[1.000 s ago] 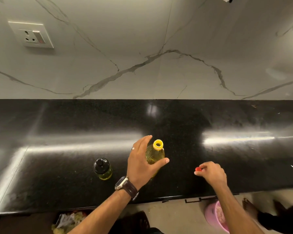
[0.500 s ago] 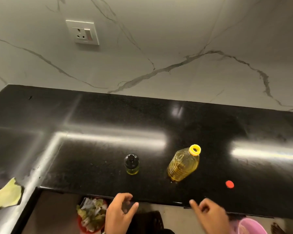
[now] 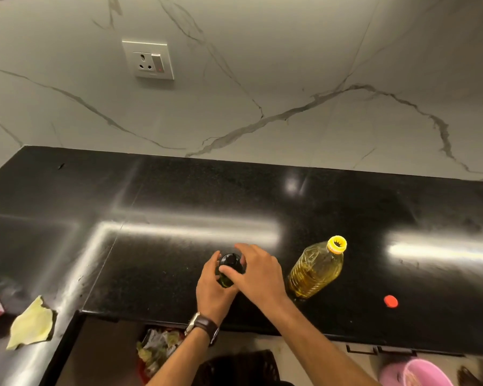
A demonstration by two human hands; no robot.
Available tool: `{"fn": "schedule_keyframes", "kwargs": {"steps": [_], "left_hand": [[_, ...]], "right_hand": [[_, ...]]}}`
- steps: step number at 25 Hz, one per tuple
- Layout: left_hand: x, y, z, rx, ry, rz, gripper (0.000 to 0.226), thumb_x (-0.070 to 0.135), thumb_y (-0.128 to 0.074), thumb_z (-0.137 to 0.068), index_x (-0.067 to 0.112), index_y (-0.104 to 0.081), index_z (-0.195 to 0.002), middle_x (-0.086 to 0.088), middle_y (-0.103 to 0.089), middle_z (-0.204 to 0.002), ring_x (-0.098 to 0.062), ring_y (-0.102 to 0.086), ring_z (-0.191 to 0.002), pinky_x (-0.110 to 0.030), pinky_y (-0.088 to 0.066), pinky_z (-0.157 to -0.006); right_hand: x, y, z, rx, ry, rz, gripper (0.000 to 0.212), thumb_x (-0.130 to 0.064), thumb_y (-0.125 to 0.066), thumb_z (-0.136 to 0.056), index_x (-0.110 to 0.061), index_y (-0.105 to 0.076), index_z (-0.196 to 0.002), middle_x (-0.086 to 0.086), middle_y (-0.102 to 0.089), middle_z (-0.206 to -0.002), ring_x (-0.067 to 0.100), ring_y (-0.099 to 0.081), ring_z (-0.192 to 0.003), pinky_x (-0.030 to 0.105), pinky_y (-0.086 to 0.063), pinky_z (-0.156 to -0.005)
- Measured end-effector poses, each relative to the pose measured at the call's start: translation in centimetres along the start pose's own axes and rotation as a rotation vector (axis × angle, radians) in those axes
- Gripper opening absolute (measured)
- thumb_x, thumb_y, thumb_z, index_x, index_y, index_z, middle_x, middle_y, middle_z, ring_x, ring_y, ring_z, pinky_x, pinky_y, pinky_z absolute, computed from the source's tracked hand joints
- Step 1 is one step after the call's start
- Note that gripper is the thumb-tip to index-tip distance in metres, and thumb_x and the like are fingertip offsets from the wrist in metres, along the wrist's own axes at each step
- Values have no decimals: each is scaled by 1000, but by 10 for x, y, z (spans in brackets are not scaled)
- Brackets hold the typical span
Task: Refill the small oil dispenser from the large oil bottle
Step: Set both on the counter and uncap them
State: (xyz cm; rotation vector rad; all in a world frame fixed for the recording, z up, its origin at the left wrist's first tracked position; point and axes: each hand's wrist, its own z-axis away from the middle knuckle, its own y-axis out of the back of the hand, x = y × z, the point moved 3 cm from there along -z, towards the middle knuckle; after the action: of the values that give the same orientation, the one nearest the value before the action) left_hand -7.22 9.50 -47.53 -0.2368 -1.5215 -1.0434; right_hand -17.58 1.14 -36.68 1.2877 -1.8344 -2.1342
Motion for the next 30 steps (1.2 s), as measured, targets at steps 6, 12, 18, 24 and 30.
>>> {"fn": "schedule_keyframes", "kwargs": {"steps": [6, 12, 18, 24, 30], "left_hand": [[20, 8, -6, 17, -99, 10, 36, 44, -72, -73, 46, -66, -109, 19, -73, -97, 1, -68, -89, -37, -60, -80], [12, 9, -9, -9, -123, 21, 47, 44, -81, -72, 37, -69, -116, 19, -74, -103, 2, -69, -96, -36, -61, -86], [1, 5, -12, -33, -65, -8, 71, 32, -97, -66, 26, -67, -130, 10, -73, -118, -8, -67, -111, -34, -57, -98], [5, 3, -12, -38, -68, -20, 73, 25, -97, -67, 18, -65, -133, 1, -73, -120, -16, -66, -113, -28, -51, -95], [6, 3, -11, -26, -72, -21, 75, 25, -97, -67, 18, -64, -134, -1, -73, -121, -17, -66, -114, -27, -51, -95]], "right_hand": [[-1, -16, -15, -33, -32, 44, 32, -50, -71, -93, -27, -75, -116, -4, -71, -110, 12, -68, -101, 21, -49, -83], [10, 1, 19, 59, -28, 4, 36, -53, -74, -89, -30, -76, -117, -10, -72, -103, 5, -66, -93, 14, -46, -79], [105, 12, 104, -22, -371, -14, 40, -58, -78, -82, -32, -77, -113, -16, -71, -103, 2, -65, -95, 20, -53, -84], [208, 59, 137, 3, -671, 116, 32, -53, -76, -88, -33, -74, -112, -13, -66, -100, 6, -60, -90, 22, -46, -72], [258, 65, 122, 168, -795, 147, 31, -49, -77, -89, -27, -74, -110, -10, -62, -85, 16, -65, -81, 33, -55, -70]]}}
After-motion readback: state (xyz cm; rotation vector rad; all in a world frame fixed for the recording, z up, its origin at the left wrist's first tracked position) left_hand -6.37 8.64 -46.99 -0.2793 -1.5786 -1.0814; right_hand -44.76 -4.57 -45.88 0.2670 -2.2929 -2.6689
